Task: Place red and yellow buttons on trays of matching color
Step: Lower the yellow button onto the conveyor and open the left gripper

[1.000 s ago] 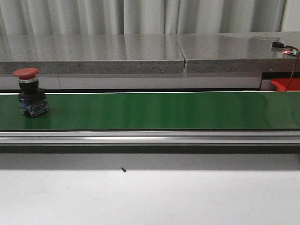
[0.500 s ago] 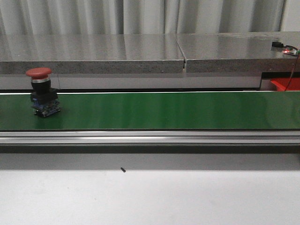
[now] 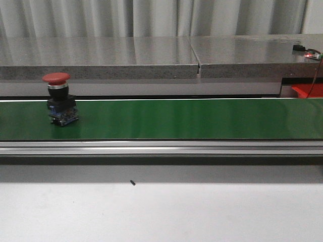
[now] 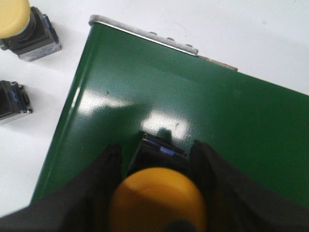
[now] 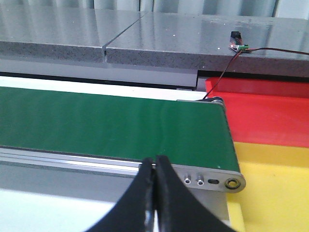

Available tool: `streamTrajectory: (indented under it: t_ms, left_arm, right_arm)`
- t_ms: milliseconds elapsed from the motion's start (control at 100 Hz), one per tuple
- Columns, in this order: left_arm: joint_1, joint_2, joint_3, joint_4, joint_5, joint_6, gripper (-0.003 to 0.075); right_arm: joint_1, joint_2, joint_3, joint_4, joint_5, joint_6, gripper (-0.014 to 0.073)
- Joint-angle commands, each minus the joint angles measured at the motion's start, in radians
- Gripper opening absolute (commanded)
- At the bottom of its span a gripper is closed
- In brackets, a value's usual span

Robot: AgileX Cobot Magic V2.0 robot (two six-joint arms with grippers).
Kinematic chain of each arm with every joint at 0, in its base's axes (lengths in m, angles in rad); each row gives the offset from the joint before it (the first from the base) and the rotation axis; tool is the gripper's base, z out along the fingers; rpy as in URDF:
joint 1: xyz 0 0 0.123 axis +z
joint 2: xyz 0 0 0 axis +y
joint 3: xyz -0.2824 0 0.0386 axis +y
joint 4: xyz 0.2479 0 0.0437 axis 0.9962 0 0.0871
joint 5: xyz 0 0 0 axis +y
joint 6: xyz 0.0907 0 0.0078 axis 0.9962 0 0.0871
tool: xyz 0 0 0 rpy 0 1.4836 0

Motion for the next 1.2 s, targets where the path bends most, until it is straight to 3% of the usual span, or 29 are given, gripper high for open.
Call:
streamTrajectory:
  t_ms: [0,60,130,390,640,960,1190]
  left_arm:
    - [-0.005,-0.039,-0.034,-0.016,-0.037,-0.002,0.0509]
    - [-0.005,-0.039,-0.034,-0.016,-0.025,-0.002,0.0634]
    - [-0.005,-0.045,-0.036,-0.017,-0.017,-0.002,0.0695]
    - [-0.005,-0.167,-0.036,-0.015,-0.040,-0.002,0.0689]
    - [-0.023,-0.406,-0.003,-0.015,-0.069,0.063,0.0689]
    - [-0.170,-0.849,0.315,-0.024,-0.222,0.079,0.0689]
    - [-0.225,-1.107,0.548,-0.033,-0.231,0.079,0.0667]
  right_arm:
    - [0.002,-0.019,-0.016,-0.007,-0.080,-0.002,-0.0109]
    - [0.002,-0.019,-0.016,-0.007,-0.080,-0.002,-0.0109]
    - [0.002,-0.019,-0.016,-0.007,-0.080,-0.002,-0.0109]
    - [0.002,-0.019,-0.016,-0.007,-0.080,-0.002,-0.0109]
    - [0.002,-0.019,-0.016,-0.007,-0.080,-0.002,-0.0109]
    - [0.002,-0.019,-0.016,-0.007,-0.080,-0.002,-0.0109]
    - [0.002,-0.019,-0.016,-0.007,-0.080,-0.002,-0.0109]
